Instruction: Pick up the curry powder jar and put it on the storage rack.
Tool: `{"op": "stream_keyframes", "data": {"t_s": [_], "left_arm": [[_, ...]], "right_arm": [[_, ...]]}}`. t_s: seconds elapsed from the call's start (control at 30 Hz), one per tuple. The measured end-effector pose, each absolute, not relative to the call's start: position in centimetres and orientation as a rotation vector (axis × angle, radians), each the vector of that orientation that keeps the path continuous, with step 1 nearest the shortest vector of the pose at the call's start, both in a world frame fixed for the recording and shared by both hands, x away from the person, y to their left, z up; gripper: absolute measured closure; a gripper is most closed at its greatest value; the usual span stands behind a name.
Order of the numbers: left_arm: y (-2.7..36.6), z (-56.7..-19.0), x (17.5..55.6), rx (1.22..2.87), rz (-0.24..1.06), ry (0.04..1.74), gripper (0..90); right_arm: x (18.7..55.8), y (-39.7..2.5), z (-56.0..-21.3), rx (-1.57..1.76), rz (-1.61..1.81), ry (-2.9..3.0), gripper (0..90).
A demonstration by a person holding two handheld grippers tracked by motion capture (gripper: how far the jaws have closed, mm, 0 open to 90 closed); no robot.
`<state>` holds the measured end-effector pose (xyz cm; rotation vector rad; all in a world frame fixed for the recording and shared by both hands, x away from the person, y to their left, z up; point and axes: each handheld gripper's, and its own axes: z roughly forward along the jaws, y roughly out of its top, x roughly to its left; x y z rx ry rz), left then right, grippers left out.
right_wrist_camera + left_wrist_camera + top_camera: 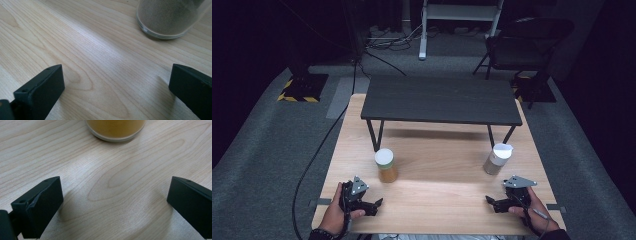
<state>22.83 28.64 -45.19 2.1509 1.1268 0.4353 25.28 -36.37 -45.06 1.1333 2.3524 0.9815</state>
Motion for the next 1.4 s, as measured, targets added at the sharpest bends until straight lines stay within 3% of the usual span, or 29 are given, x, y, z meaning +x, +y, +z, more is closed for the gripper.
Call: {"op": "stream_keyframes", "data": {"t_s": [0.8,1.17,1.4], "left_arm": [[28.6,-45.2,22.7,2.154,0.437,1.124,0.4],[28.0,-44.7,22.8,2.14,0.448,1.2,2.2],[27.9,-44.0,22.1,2.066,0.479,1.204,2.0]], "right_arm": [[25.3,-36.4,-45.1,1.133,0.981,2.352,0.0],[25.3,-36.4,-45.0,1.127,0.982,2.356,0.0],[25.3,-36.4,-45.0,1.127,0.982,2.357,0.0]]}}
